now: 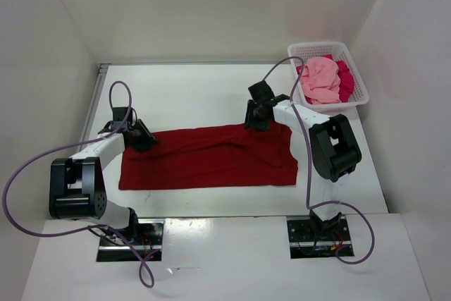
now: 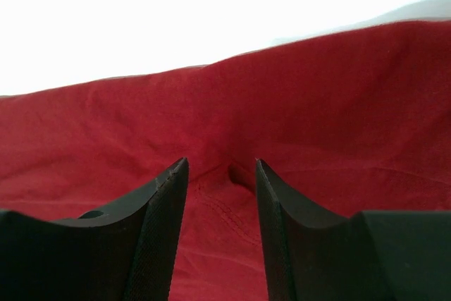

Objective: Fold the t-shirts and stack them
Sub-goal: Fold the other side of the tshirt into a rectangle

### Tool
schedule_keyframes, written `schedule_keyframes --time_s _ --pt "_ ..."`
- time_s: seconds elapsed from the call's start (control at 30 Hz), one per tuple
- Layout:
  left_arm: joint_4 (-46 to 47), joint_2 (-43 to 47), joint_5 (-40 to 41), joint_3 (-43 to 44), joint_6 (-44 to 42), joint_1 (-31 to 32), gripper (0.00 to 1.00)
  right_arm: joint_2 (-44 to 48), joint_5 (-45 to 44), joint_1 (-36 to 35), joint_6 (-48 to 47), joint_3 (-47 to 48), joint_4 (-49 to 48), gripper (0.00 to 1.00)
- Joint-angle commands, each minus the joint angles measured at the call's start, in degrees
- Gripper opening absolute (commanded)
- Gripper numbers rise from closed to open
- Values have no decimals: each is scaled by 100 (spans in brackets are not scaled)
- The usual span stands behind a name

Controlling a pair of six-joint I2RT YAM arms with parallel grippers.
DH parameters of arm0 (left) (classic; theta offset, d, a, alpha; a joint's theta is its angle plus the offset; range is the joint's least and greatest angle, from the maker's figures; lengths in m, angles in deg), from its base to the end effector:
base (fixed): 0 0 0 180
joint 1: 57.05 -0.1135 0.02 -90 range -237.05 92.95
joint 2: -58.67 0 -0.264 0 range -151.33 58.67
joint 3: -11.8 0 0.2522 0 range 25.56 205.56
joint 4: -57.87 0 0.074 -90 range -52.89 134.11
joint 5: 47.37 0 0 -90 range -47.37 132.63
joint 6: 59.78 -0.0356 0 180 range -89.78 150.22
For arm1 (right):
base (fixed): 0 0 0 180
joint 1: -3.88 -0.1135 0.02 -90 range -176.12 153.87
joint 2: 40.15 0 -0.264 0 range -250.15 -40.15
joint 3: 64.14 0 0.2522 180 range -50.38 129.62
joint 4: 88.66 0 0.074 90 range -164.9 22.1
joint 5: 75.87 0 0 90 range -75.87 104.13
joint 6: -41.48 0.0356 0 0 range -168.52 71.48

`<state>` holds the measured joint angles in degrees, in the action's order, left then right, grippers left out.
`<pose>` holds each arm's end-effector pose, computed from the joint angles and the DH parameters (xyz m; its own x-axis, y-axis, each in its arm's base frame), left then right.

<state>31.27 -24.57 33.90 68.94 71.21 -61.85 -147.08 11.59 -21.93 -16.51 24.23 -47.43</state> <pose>0.2810 0.0182 0.1779 -0.6042 -0.7013 -0.3782 -0.5132 0.7056 -0.4886 0.3528 0.1689 0.1911 -0.8796 0.1628 -0.4470 0.0606 0.9703 0.2342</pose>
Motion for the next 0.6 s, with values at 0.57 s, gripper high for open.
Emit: schedule_keyframes --time_s 0.57 --pt "300 89 -94 -57 102 -21 40 -56 167 -180 42 -52 39 43"
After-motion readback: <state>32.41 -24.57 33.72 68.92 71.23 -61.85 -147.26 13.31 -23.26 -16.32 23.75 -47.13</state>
